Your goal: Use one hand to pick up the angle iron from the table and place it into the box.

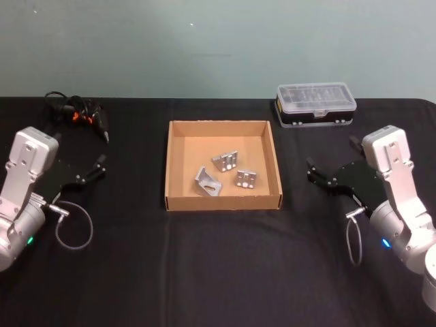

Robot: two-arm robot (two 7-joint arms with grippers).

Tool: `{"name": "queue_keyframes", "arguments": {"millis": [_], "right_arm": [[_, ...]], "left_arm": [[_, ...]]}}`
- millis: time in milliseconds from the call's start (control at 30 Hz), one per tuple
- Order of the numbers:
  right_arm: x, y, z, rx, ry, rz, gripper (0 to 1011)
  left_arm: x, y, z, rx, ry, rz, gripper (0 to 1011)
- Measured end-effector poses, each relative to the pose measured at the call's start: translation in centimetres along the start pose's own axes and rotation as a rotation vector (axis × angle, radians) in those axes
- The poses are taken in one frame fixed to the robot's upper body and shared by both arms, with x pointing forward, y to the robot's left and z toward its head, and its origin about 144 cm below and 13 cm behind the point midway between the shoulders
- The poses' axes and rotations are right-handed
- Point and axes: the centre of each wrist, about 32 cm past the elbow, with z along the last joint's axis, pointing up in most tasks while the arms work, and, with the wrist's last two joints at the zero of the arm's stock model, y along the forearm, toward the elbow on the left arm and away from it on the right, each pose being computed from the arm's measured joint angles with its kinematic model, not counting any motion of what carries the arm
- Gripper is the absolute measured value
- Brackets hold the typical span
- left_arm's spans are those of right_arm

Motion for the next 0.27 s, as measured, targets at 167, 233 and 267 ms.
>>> {"name": "queue_keyframes", "arguments": {"millis": [167,233,267], "right_arm": [[-0.01,0.02,0.05,0.000,-0.001,0.002,1003],[-0.01,0.03,0.07,0.000,-0.001,0.002,1003],[0.00,0.03,0.08,0.000,-0.001,0.002,1003]], "left_arm": [[0.00,0.00,0.00,0.000,0.000,0.000,1011],[0.00,0.00,0.00,0.000,0.000,0.000,1011],[0.00,0.00,0.00,0.000,0.000,0.000,1011]]}}
